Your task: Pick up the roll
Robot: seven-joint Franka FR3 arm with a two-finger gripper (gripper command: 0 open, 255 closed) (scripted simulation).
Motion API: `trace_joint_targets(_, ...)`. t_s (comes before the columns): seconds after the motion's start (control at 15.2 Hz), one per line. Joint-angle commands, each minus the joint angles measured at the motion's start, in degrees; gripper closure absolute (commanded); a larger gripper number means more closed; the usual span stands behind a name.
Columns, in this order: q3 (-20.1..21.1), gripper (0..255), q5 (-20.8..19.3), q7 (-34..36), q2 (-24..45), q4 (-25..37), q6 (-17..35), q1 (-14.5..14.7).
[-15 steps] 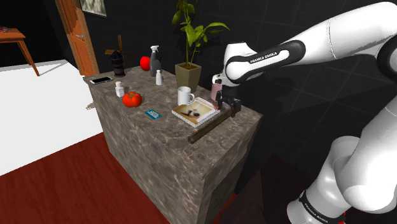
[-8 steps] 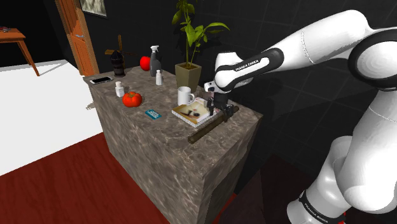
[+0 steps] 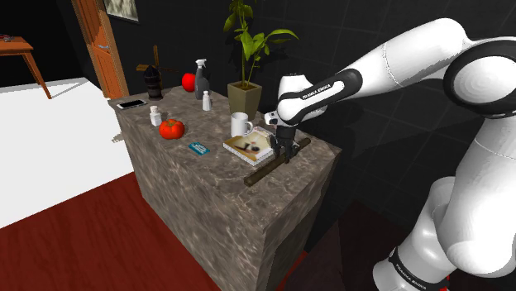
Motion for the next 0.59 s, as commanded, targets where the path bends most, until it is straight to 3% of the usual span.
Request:
trace_joint_targets(0.0,0.01,255,0.0,-0.01,0.11,-0.12,0.07,0.0)
trace_joint_targets(0.53,-0.05,255,-0.4,0.31,-0.8,0.48,-1.39,0.07)
